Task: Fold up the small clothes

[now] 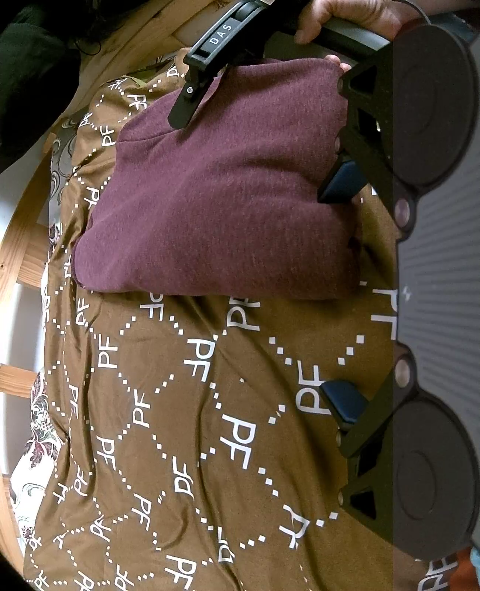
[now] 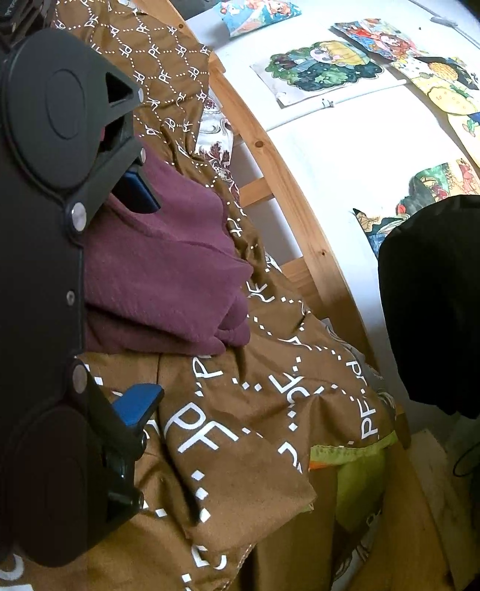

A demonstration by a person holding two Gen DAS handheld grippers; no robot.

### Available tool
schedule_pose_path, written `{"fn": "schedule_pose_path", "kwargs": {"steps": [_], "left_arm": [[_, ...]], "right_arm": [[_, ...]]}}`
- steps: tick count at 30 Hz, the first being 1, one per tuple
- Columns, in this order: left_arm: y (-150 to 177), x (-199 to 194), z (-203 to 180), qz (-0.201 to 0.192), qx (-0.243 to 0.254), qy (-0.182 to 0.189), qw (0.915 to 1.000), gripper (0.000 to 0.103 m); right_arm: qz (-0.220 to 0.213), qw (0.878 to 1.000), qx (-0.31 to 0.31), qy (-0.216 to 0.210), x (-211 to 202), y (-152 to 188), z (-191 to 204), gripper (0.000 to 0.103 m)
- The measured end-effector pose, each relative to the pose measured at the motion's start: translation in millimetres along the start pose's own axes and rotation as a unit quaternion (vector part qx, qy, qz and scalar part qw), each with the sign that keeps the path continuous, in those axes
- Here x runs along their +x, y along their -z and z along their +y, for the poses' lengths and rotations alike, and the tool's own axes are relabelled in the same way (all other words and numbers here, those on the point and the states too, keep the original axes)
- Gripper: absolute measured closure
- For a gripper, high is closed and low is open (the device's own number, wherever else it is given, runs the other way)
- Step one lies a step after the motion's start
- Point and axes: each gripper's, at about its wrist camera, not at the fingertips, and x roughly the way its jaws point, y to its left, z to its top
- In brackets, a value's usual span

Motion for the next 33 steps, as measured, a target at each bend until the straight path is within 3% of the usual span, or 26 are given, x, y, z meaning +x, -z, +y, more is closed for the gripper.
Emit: {"fn": "schedule_pose_path", "kwargs": {"steps": [8, 13, 17, 20, 22, 24, 28, 33], "left_arm": [[1, 0, 0, -0.001, 0.0, -0.001, 1.0, 0.0], [1, 0, 0, -0.001, 0.001, -0.001, 1.0, 0.0], [1, 0, 0, -0.002, 0.0, -0.001, 1.0, 0.0], [2, 0, 0, -0.003, 0.0, -0.001, 1.0, 0.0], [2, 0, -1, -0.003, 0.001, -0.002, 1.0, 0.0], [2, 1, -1, -0.002, 0.002, -0.001, 1.0, 0.0], [3, 1, -1, 0.0, 0.005, 0.001, 1.0, 0.0], [5, 0, -2, -0.002, 0.005, -0.001, 1.0, 0.0]], "right_arm": [[-0.019, 0.998, 0.055, -0.009, -6, -2, -11, 0.008], [-0.03, 0.996, 0.084, 0.009, -10, -4, -17, 0.024], [-0.033, 0.995, 0.089, 0.018, -11, -4, -18, 0.03], [-0.039, 0.995, 0.086, 0.033, -13, -3, -16, 0.048], [-0.045, 0.996, 0.079, 0.028, -13, -4, -12, 0.075], [-0.049, 0.997, 0.053, 0.025, -13, -5, -5, 0.085], [-0.053, 0.998, -0.018, 0.03, -10, -12, 13, 0.09], [-0.037, 0.998, -0.001, 0.047, -2, -11, 4, 0.087]]}}
